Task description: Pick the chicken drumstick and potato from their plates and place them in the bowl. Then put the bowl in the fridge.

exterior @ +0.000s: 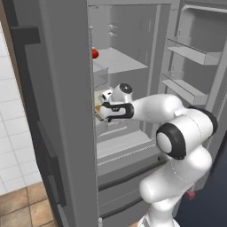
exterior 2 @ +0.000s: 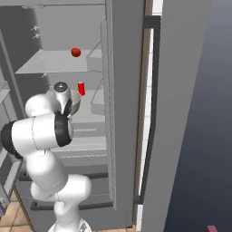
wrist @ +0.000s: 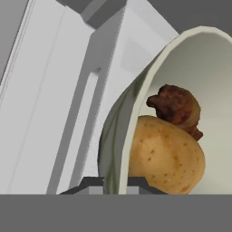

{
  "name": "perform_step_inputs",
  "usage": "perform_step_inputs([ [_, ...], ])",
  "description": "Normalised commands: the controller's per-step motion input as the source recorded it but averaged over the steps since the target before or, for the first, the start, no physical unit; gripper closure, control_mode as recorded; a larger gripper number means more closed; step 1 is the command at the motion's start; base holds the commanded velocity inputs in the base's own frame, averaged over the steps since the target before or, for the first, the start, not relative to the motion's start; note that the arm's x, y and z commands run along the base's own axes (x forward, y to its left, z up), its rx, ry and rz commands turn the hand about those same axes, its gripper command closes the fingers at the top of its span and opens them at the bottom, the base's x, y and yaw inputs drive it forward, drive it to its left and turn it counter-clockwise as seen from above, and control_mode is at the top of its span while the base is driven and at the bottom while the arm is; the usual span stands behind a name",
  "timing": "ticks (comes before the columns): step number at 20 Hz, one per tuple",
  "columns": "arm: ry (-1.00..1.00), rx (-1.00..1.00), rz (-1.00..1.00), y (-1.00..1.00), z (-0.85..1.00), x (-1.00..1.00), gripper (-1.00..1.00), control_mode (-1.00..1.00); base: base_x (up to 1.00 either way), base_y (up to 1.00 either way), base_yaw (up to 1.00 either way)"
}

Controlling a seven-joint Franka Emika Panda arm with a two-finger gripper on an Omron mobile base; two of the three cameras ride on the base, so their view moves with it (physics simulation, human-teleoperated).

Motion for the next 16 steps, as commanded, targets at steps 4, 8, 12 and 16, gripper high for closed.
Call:
perform_step_inputs([
  [4, 0.03, -0.01, 0.0, 0.05, -0.2, 0.22, 1.0, -1.0, 0.0, 0.0, 0.0],
  [8, 0.0, 0.0, 0.0, 0.11, -0.14, 0.28, 1.0, -1.0, 0.0, 0.0, 0.0],
  [12, 0.0, 0.02, 0.0, 0.13, -0.15, 0.23, 1.0, -1.0, 0.0, 0.0, 0.0],
  [16, 0.0, 0.03, 0.0, 0.11, -0.14, 0.17, 1.0, -1.0, 0.0, 0.0, 0.0],
])
